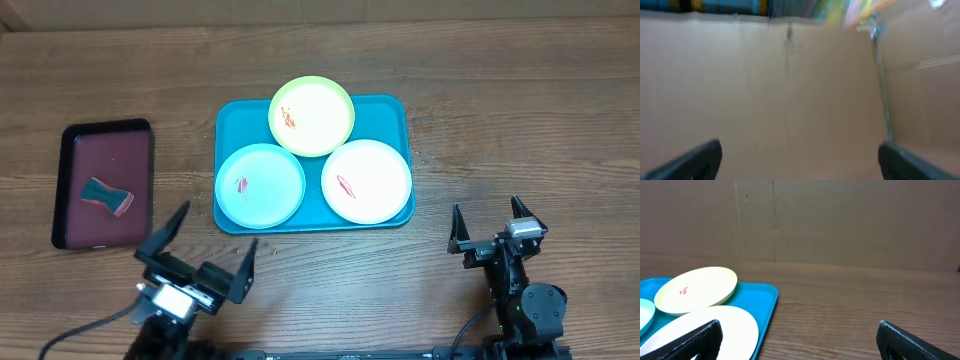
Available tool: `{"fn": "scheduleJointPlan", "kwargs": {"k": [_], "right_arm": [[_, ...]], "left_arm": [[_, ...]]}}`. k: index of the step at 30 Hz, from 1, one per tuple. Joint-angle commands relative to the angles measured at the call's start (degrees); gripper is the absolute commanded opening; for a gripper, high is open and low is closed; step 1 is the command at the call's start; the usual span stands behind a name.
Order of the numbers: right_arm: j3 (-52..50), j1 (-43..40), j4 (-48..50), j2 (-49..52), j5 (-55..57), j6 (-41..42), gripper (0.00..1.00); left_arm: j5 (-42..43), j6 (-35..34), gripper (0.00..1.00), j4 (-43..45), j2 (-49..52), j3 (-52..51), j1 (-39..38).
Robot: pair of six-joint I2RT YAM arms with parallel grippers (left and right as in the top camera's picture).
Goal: Clean dirty plates on tray and stack at the side
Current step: 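Move the left gripper over the black tray toward the sponge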
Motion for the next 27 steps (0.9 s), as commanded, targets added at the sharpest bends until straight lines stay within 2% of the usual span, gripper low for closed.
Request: {"fn": "scheduleJointPlan", "kwargs": {"k": [1,3,4,5,8,10,13,15,18,21,27], "right_arm": [[-0.59,-0.22,0.35,-0.68,0.52,-0.22,1.00],[-0.59,-0.22,0.35,-0.68,0.52,-0.22,1.00],[-0.59,-0.22,0.35,-0.68,0.52,-0.22,1.00],[-0.59,-0.22,0.35,-0.68,0.52,-0.22,1.00],[-0.59,-0.22,0.35,-0.68,0.52,-0.22,1.00],[-0.59,-0.22,0.35,-0.68,0.52,-0.22,1.00],[-0.59,-0.22,0.35,-0.68,0.52,-0.22,1.00],[-0.59,-0.22,0.35,-0.68,0.52,-0.22,1.00],[-0.59,-0.22,0.35,-0.68,0.52,-0.22,1.00],[-0.59,-0.22,0.35,-0.68,0.52,-0.22,1.00],[-0.59,-0.22,0.35,-0.68,0.52,-0.22,1.00]], "left_arm": [[-9.07,4.33,1.00,-19.26,5.07,14.73,-0.33],[-13.90,5.57,1.00,-35.34,10.91,23.39,-0.33],[-13.35,7.85,1.00,-44.11,16.39,29.68,-0.33],[-11.54,8.02,1.00,-46.14,18.88,32.17,-0.33],[-6.08,8.28,1.00,-46.25,24.28,36.35,-0.33],[-7.58,9.14,1.00,-43.12,26.82,36.76,-0.31],[-14.43,6.97,1.00,-39.12,31.76,37.42,-0.33],[-21.88,3.56,1.00,-40.13,36.41,39.89,-0.31],[-31.41,0.39,1.00,-49.11,46.27,48.89,-0.31],[-35.69,0.57,1.00,-59.91,57.16,60.52,-0.26],[-37.79,4.33,1.00,-69.33,71.78,73.09,0.09]]}}
